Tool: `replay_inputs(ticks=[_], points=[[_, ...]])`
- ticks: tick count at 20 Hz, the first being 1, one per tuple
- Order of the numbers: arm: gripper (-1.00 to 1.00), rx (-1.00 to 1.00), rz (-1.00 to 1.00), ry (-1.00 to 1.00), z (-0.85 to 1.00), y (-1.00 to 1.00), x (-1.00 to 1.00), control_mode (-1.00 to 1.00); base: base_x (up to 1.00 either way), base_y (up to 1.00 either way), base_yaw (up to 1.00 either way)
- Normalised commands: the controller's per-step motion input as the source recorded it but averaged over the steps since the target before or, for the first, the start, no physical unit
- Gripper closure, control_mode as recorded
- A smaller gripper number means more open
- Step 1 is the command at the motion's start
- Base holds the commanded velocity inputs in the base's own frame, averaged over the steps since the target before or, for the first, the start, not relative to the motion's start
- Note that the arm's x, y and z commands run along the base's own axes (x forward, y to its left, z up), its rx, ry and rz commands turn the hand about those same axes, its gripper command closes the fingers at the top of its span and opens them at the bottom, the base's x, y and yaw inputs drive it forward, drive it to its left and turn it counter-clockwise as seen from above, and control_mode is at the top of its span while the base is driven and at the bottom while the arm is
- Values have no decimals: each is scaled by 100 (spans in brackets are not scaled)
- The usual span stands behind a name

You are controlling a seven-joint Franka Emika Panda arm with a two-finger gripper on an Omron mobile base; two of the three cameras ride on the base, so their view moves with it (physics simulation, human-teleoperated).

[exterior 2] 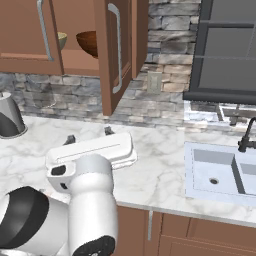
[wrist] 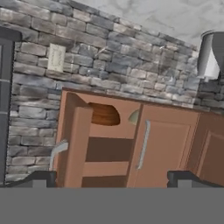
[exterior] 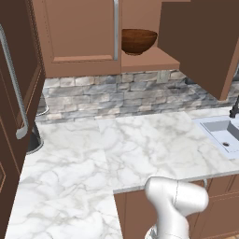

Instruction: Open the cabinet. Pick the bowls from the counter and place them in the cabinet. Then close the cabinet.

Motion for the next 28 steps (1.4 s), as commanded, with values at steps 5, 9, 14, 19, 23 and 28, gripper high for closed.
replay_inputs(ticks=[5,9,14,19,23,28], points=[[-100,0,17,0,7,26,17,-100,0,0,0],[-100,0,17,0,1,0,51,-100,0,0,0],[-100,0,17,3,0,-9,54,-100,0,0,0],[-100,0,12,5,0,-5,51,-100,0,0,0],[-100,0,10,3,1,1,48,-100,0,0,0],[-100,0,9,3,2,0,43,-100,0,0,0]])
